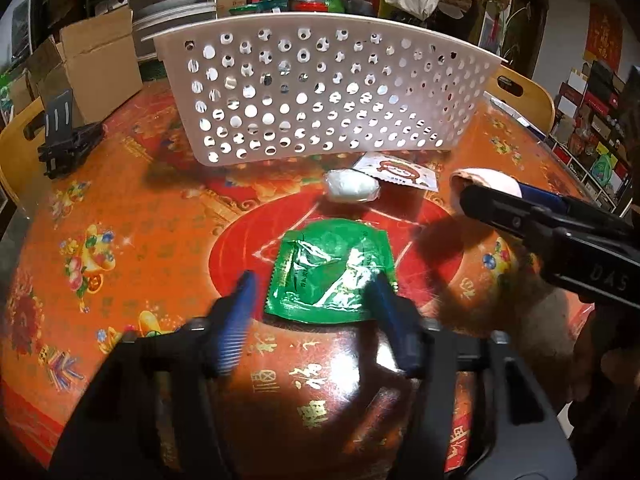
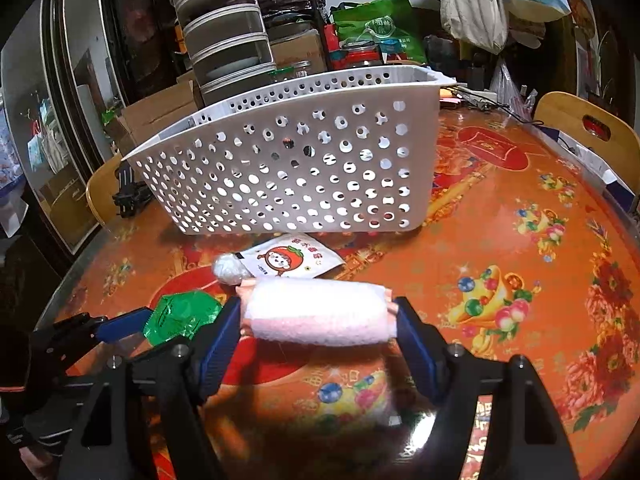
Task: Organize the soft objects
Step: 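Lift the green packet with the left tool while the right tool lifts the pink towel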
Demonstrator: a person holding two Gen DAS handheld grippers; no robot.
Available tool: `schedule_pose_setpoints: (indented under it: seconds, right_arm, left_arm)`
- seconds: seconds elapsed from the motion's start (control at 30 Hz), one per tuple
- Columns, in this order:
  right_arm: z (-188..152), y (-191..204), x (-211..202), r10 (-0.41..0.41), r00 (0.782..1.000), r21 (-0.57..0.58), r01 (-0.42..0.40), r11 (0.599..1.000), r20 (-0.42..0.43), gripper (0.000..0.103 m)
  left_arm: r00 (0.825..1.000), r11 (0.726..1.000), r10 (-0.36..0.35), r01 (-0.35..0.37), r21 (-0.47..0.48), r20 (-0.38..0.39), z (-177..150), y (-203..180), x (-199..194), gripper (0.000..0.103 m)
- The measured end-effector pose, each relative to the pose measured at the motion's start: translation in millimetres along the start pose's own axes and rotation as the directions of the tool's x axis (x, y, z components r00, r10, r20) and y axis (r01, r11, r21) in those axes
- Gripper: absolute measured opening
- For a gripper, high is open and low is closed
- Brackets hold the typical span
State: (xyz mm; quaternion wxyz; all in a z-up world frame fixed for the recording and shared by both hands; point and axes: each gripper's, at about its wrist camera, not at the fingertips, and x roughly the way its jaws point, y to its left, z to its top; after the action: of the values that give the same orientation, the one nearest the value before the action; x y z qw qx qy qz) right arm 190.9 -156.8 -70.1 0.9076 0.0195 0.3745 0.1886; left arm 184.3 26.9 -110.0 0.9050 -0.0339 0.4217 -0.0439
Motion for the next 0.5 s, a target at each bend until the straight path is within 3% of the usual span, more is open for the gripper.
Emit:
schedule_pose_setpoints:
  seconds: [0.03, 0.33, 0.43, 0.5]
  right_arm:
    - [0, 0, -1, 0.004, 1.000, -0.001, -0.004, 1.000, 0.003, 0.074]
    - [-1, 2, -5, 0.035, 0.999, -0.013, -0.035, 0.999, 0.024, 0.074]
    - [-1, 3, -7, 0.040, 0.999, -0.020, -0.040, 0.999, 0.032, 0.074]
    - [-1, 3, -7, 0.045, 0.998, -0.018, -0.045, 0.999, 0.033, 0.074]
  left_arm:
    - [1.000, 1.000, -0.009, 0.009, 0.007, -0.010, 1, -1, 1, 0.084]
    - [0.997, 0.999, 0.049, -0.048, 0.021, -0.051, 7, -15, 11, 0.090]
    - [0.998, 0.998, 0.056, -0.055, 0.035, -0.028, 9, -21, 9, 0.056]
    - [0.997, 0.995, 0.081, -0.080, 0.056, -0.016, 12, -26, 9, 0.051]
